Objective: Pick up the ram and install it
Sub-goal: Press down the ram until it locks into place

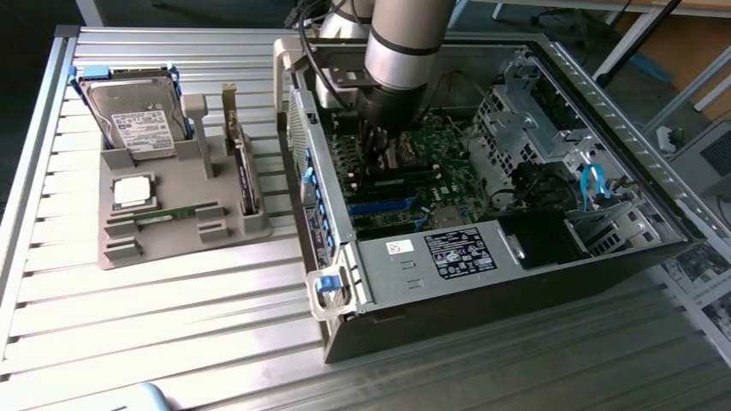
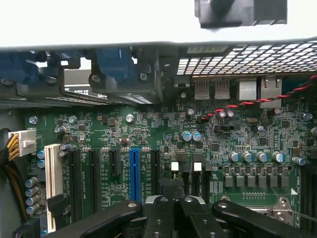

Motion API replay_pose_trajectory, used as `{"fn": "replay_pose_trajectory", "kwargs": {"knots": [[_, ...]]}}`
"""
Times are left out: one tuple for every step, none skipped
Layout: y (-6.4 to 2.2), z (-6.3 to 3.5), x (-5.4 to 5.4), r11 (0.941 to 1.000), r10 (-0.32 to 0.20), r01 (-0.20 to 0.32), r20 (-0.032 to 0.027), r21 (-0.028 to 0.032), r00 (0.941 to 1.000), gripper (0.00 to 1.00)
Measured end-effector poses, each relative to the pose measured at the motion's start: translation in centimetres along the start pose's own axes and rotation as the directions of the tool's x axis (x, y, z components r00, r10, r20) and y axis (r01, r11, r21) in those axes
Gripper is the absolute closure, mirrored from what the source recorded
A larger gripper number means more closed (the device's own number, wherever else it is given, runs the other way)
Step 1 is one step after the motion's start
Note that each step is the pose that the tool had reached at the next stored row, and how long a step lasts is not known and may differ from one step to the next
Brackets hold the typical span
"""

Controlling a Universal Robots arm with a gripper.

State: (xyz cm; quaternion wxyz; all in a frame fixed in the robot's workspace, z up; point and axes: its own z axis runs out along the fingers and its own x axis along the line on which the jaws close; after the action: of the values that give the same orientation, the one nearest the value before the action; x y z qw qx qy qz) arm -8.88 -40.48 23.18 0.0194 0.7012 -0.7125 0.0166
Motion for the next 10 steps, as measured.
{"fn": "replay_pose_trajectory", "kwargs": {"knots": [[0.0,0.04,0.01,1.0,0.0,0.0,0.0023,0.0,1.0,0.89],[0.0,0.08,0.03,1.0,0.0,0.0,0.0048,0.0001,1.0,0.89],[0.0,0.12,0.05,1.0,0.0,0.0,0.0078,-0.0001,1.0,0.89],[0.0,0.14,0.07,1.0,0.0,0.0,0.0106,-0.0001,0.9999,0.89],[0.0,0.15,0.09,1.0,0.0,0.0,0.013,-0.0001,0.9999,0.89],[0.0,0.15,0.09,1.0,0.0,0.0,0.0133,-0.0001,0.9999,0.89],[-0.01,0.0,0.09,1.0,0.0,0.0,0.0148,0.0009,0.9999,0.89],[-0.01,-0.16,0.1,1.0,0.0,0.0,0.0149,0.001,0.9999,0.89],[-0.01,-0.42,0.12,1.0,0.0,0.0,0.014,0.0005,0.9999,0.89],[0.0,-0.83,0.15,1.0,0.0,0.0,0.0135,0.0002,0.9999,0.89]]}}
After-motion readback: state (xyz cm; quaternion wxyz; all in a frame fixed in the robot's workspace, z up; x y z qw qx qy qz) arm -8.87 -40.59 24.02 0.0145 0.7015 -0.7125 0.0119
